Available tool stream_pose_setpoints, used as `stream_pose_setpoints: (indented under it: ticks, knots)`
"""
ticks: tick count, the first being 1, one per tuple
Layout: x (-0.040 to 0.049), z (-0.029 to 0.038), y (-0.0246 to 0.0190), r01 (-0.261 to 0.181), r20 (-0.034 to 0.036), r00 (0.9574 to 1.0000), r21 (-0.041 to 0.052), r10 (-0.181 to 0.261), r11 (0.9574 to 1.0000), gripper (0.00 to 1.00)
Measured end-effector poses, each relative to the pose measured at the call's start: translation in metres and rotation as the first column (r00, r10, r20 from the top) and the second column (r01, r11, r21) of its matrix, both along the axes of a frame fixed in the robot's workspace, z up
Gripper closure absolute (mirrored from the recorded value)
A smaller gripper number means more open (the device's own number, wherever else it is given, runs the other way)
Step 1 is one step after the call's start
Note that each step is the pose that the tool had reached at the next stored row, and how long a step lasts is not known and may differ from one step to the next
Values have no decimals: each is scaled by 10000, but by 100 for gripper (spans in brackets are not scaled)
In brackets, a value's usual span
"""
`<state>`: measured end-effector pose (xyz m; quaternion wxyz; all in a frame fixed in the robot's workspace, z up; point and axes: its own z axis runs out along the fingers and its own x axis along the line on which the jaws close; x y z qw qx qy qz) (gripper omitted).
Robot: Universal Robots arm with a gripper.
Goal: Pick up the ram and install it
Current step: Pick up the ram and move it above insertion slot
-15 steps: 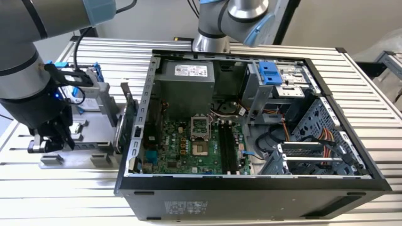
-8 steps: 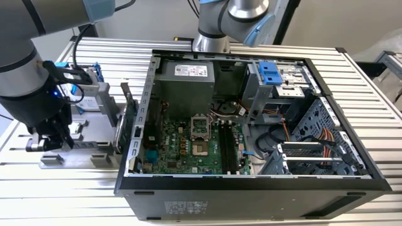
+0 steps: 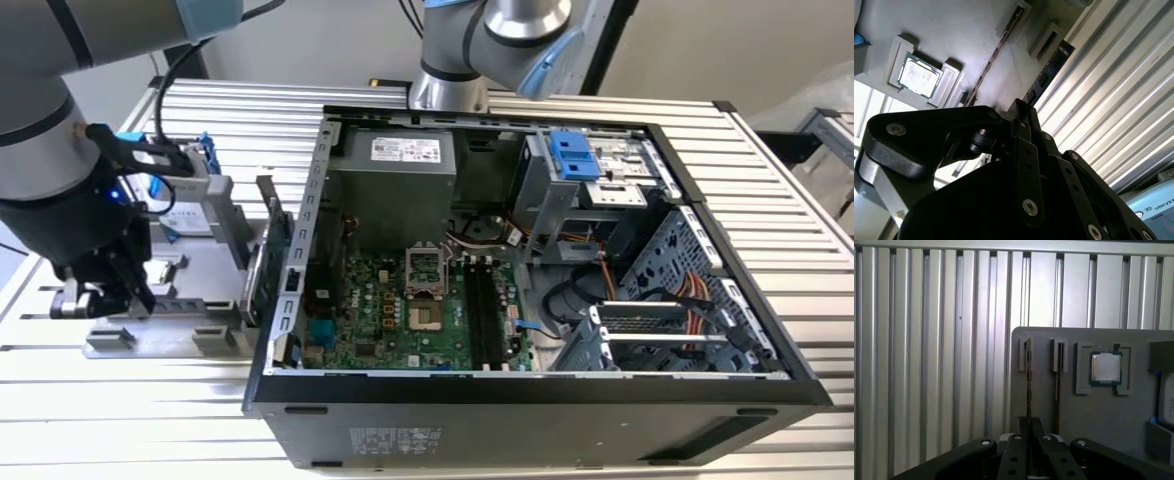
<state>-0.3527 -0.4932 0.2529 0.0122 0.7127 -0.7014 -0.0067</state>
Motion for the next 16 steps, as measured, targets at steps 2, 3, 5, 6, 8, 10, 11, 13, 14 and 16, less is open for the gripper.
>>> stream_pose_setpoints:
  ticks: [2, 3, 5, 6, 8, 10, 11, 13, 14, 16]
  knots:
    - [0, 12, 0, 33, 0, 10000, -1, -33, 10000, 100]
    - [0, 19, 0, 34, -1, 10000, -1, -34, 10000, 100]
    - [0, 40, 0, 34, 0, 10000, 0, -34, 10000, 100]
    - [0, 52, 0, 34, 0, 10000, 0, -34, 10000, 100]
    - [1, 76, -1, 32, 0, 10000, 0, -32, 10000, 100]
    - [1, 97, -1, 33, 0, 10000, 0, -33, 10000, 100]
    - [1, 108, -1, 33, 0, 10000, 0, -33, 10000, 100]
    - [1, 129, -1, 32, 0, 10000, 0, -32, 10000, 100]
    - [0, 141, 0, 33, 0, 10000, 0, -33, 10000, 100]
    - [-1, 167, 0, 35, 0, 10000, 0, -35, 10000, 100]
